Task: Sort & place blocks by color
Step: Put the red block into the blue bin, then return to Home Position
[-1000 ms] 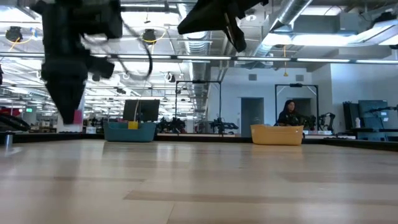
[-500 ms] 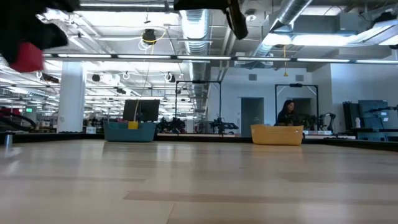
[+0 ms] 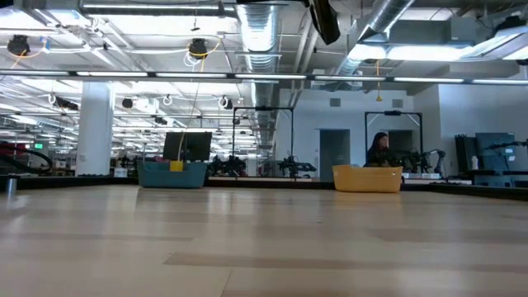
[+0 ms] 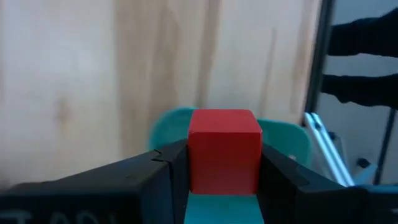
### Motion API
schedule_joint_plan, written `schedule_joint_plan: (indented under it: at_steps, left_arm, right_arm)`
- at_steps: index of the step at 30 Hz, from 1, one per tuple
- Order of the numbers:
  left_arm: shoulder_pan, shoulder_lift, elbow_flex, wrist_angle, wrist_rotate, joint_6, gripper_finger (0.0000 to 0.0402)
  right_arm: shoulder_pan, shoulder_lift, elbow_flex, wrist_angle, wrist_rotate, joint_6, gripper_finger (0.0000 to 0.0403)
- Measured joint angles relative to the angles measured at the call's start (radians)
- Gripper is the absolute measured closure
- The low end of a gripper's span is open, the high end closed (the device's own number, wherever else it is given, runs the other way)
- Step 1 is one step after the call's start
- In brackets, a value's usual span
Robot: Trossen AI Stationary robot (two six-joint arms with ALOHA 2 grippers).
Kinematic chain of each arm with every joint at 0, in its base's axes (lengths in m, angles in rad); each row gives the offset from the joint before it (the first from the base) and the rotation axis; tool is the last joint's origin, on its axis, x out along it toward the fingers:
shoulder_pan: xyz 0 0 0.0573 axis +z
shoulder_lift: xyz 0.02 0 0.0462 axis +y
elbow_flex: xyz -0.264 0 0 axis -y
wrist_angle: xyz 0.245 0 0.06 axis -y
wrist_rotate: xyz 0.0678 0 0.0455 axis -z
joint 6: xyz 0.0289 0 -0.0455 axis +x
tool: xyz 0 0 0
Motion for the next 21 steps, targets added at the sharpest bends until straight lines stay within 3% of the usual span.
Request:
schedule_joint_plan:
  at_steps: [6, 11, 21]
  left_arm:
    - [-0.116, 0.103, 0.0, 0.125, 0.001, -0.101, 0.0279]
    - [-0.165, 0.204, 0.0, 0.125, -0.008, -0.172, 0.0274]
    - [-0.201, 0.298, -0.001, 0.13, -0.01, -0.199, 0.0204]
  right_arm:
    - [0.003, 0.0, 0.0, 0.003, 0.0, 0.005, 0.039]
    - [0.042, 0.0, -0.001, 0.018, 0.048, 0.006, 0.039]
    - [0.163, 0.0, -0.001, 0.048, 0.178, 0.089, 0.039]
